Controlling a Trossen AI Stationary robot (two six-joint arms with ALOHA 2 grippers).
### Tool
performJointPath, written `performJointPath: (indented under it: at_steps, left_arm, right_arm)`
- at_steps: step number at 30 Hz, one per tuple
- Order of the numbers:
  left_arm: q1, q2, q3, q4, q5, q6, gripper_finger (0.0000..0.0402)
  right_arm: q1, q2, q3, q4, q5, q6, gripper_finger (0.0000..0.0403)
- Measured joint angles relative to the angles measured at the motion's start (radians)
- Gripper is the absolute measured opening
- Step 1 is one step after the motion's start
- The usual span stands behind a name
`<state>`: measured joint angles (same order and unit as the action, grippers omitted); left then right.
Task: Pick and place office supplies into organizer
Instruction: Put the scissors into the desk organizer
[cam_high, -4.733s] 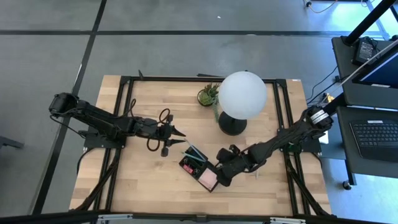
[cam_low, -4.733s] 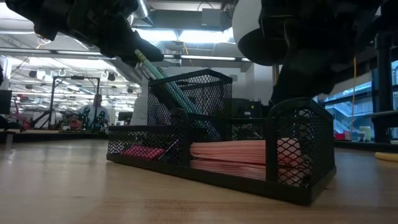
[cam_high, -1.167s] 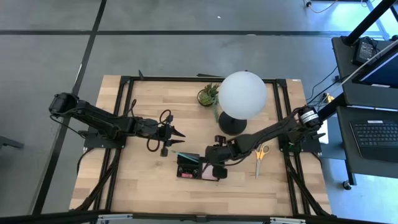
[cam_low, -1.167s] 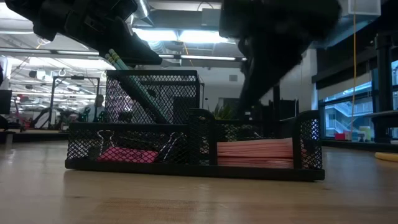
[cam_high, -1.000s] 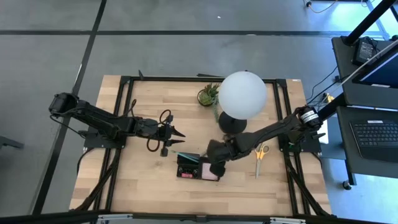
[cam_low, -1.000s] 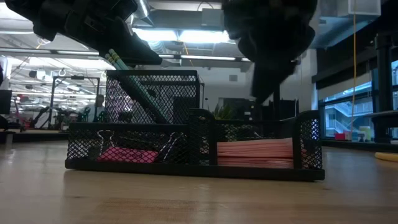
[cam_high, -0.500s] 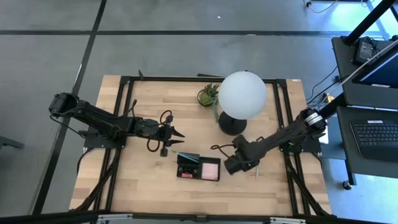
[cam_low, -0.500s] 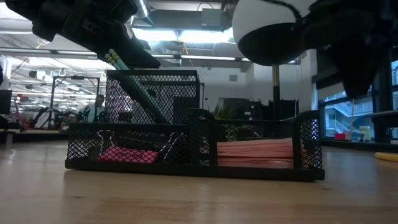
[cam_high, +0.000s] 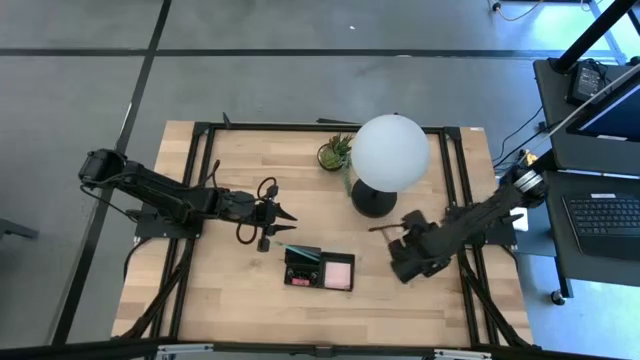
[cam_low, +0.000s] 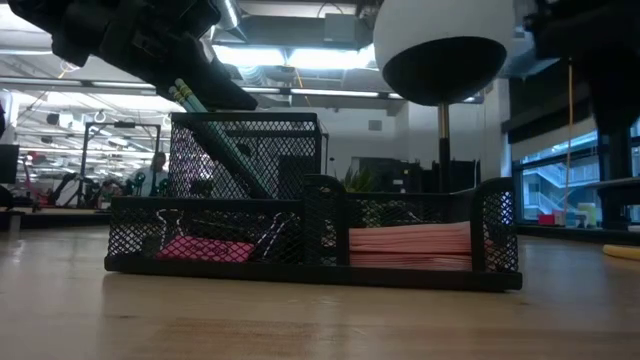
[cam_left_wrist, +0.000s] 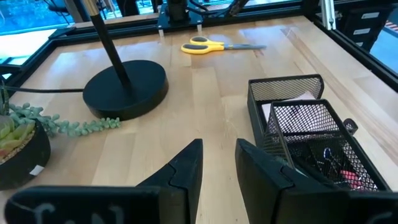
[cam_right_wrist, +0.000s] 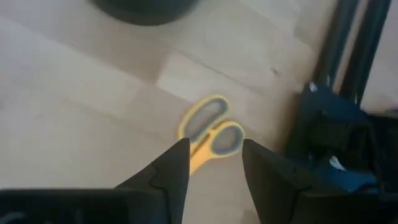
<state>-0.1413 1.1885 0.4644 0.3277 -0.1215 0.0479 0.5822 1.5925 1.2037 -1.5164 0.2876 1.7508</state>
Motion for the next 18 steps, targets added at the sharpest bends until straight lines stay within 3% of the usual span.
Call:
performJointPath:
  at_steps: [7, 11, 18]
  left_arm:
    - [0.000, 0.000, 0.000, -0.003, 0.000, 0.000, 0.0089]
    - [0.000, 0.000, 0.000, -0.004, 0.000, 0.000, 0.0088]
    - [0.000, 0.000, 0.000, -0.002, 0.000, 0.000, 0.0088]
  right_arm:
    - [0.037, -0.210, -0.290, 0.158, -0.069, 0.184, 0.0149]
    - [0.038, -0.267, -0.425, 0.295, -0.081, 0.209, 0.0149]
    - [0.038, -0.272, -0.508, 0.334, -0.168, 0.236, 0.0149]
